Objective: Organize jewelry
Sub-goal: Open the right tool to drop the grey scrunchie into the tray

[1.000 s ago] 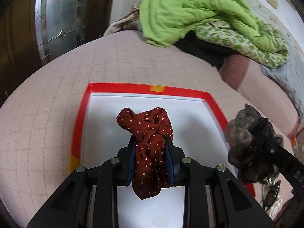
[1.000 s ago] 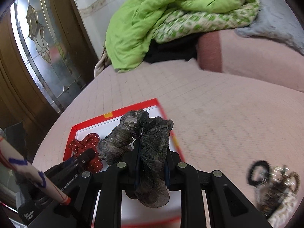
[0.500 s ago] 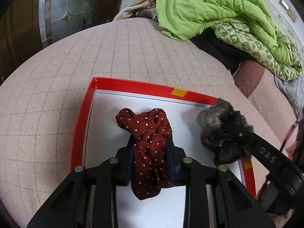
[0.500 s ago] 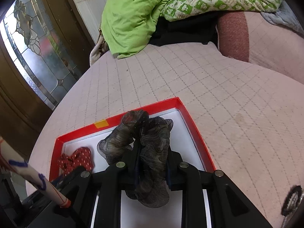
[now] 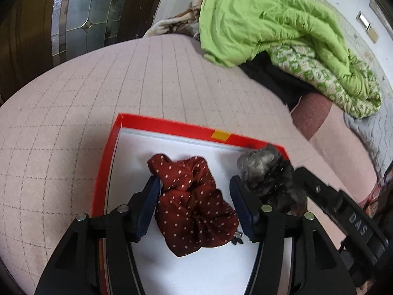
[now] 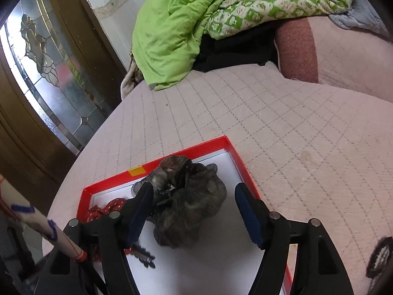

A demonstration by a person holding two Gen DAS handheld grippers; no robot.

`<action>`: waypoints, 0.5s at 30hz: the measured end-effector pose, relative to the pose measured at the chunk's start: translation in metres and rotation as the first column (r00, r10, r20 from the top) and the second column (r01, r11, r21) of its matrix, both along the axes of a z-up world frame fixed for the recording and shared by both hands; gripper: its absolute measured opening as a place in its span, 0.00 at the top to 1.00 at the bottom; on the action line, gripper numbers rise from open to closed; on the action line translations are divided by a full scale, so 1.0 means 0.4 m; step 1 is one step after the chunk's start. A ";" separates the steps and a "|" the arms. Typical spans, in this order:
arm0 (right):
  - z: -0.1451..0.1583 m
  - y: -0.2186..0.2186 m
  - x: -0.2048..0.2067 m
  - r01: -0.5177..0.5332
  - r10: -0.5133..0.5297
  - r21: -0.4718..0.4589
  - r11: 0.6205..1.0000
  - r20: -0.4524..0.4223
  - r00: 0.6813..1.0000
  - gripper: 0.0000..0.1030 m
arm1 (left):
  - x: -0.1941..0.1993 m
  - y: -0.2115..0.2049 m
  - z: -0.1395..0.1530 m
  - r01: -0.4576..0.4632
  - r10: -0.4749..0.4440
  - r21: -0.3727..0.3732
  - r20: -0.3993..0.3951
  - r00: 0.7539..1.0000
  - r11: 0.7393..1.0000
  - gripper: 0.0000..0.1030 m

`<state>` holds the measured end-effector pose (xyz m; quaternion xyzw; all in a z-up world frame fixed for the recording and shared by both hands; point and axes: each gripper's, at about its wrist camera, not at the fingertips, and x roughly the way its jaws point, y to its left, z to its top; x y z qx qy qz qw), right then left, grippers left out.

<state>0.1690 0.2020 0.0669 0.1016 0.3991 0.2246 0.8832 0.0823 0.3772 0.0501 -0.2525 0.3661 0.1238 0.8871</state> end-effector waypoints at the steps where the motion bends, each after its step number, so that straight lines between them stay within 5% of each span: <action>1: 0.003 -0.007 -0.003 0.002 -0.002 0.005 1.000 -0.002 1.000 0.29 | -0.001 0.000 0.003 -0.004 0.004 0.003 0.004 1.000 1.000 0.41; 9: 0.050 -0.077 -0.076 0.014 -0.015 0.062 0.998 0.012 1.000 0.29 | -0.014 -0.051 0.059 0.027 -0.031 0.058 0.061 0.998 0.998 0.34; 15: 0.012 -0.091 -0.113 0.002 -0.001 0.012 1.000 -0.049 0.999 0.29 | -0.017 -0.096 0.052 0.059 -0.065 0.102 0.052 0.997 0.993 0.33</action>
